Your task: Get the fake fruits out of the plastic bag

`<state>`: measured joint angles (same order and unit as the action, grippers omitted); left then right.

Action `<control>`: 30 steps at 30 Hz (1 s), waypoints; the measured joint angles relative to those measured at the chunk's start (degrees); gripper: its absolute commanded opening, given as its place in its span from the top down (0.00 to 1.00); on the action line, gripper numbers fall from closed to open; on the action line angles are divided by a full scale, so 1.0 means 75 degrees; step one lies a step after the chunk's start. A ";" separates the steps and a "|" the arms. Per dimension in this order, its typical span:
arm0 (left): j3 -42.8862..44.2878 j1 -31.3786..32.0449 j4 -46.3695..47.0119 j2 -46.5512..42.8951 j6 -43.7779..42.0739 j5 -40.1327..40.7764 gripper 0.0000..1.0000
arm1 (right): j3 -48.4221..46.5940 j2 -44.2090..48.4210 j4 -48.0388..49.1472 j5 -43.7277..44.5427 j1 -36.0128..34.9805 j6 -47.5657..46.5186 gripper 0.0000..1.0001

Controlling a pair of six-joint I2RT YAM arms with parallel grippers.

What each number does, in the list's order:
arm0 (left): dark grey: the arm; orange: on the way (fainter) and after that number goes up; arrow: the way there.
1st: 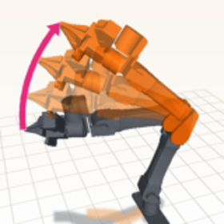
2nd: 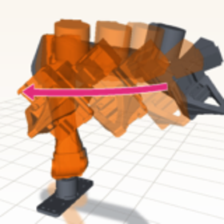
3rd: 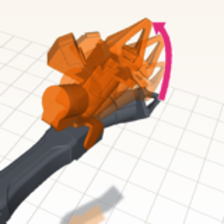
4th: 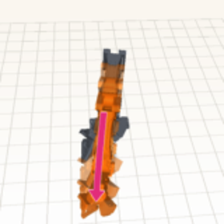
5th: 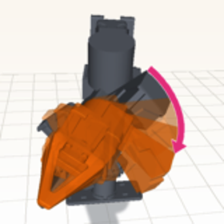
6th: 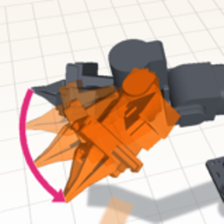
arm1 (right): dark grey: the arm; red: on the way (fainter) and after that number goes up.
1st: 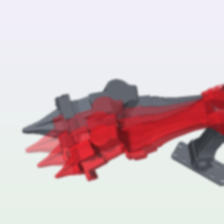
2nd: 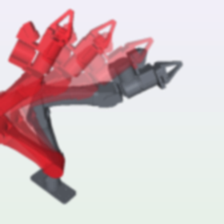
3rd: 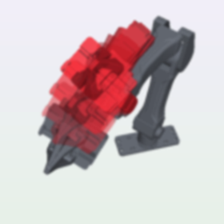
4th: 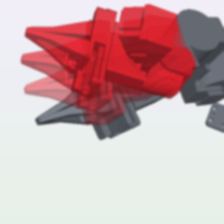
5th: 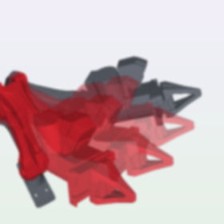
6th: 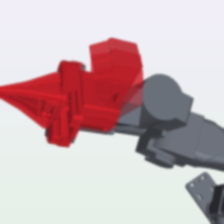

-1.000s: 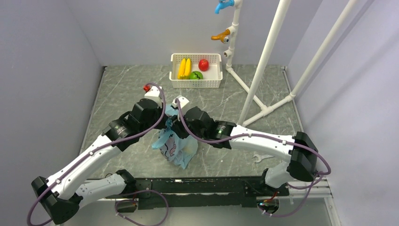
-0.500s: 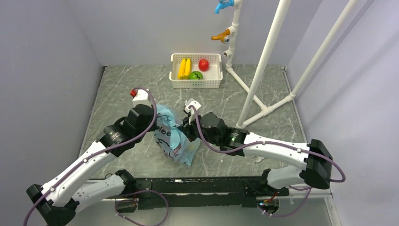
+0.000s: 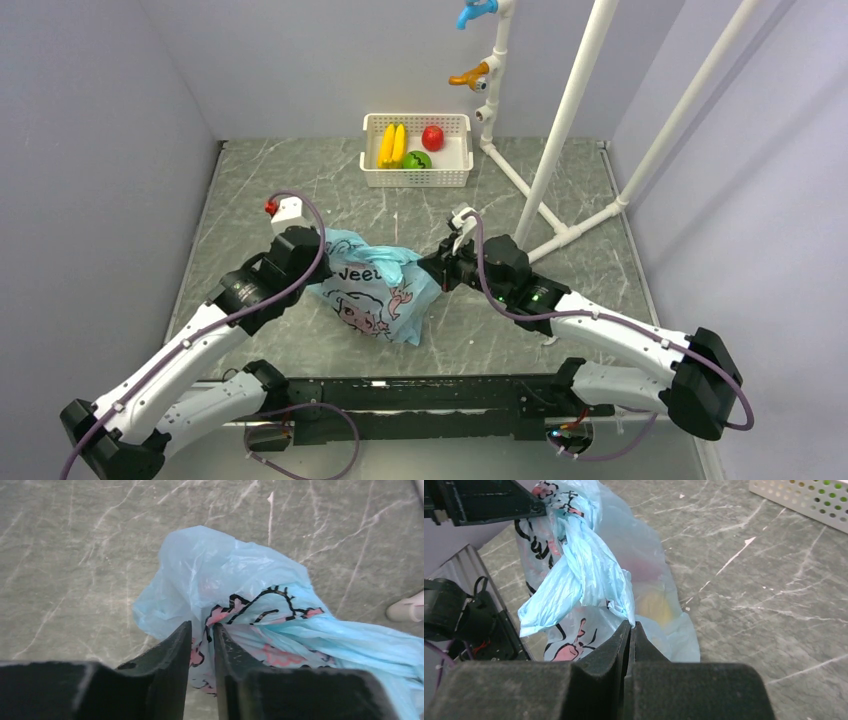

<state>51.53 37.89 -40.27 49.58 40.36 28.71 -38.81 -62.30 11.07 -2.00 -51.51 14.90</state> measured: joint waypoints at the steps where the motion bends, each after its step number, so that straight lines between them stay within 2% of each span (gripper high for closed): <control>1: -0.0070 -0.0020 0.0003 -0.0047 -0.0102 -0.0058 0.44 | 0.0029 0.0041 -0.0012 -0.0102 0.0067 0.0009 1.00; 5: -0.0146 -0.0262 -0.0140 -0.0312 -0.0536 -0.0315 0.19 | 0.0029 0.0044 -0.0041 -0.0516 0.0114 -0.0020 1.00; 8: -0.0017 -0.0367 -0.0198 -0.0554 -0.0950 -0.0804 0.08 | 0.0029 0.0023 -0.0047 -0.0731 0.0117 -0.0073 1.00; 13: 0.1078 -0.0472 -0.0291 -0.0434 -0.1725 -0.1635 0.08 | 0.0029 -0.0090 -0.0111 -0.1323 0.0125 -0.0358 1.00; 16: 0.1982 -0.0615 -0.0347 0.0061 -0.2355 -0.2250 0.07 | 0.0029 -0.0122 -0.0201 -0.1609 0.0128 -0.0513 1.00; 21: 0.3424 -0.0755 -0.0842 0.1673 -0.3442 -0.3156 0.11 | 0.0026 -0.0122 -0.0262 -0.1830 0.0128 -0.0676 1.00; 23: 0.3579 -0.0772 -0.1157 0.2352 -0.3768 -0.3395 0.15 | 0.0026 -0.0122 -0.0268 -0.1868 0.0128 -0.0720 1.00; 26: 0.3570 -0.0778 -0.1647 0.3095 -0.4100 -0.3512 0.16 | 0.0026 -0.0128 -0.0268 -0.1941 0.0131 -0.0778 1.00; 28: 0.3491 -0.0778 -0.1807 0.3314 -0.4252 -0.3512 0.18 | 0.0026 -0.0137 -0.0268 -0.1955 0.0131 -0.0799 1.00; 30: 0.3351 -0.0778 -0.1871 0.3302 -0.4354 -0.3518 0.25 | 0.0026 -0.0154 -0.0268 -0.1979 0.0137 -0.0825 1.00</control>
<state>76.66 32.05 -54.30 74.35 7.70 2.33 -38.61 -63.46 9.06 -16.84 -50.48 8.71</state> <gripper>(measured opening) 0.827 0.010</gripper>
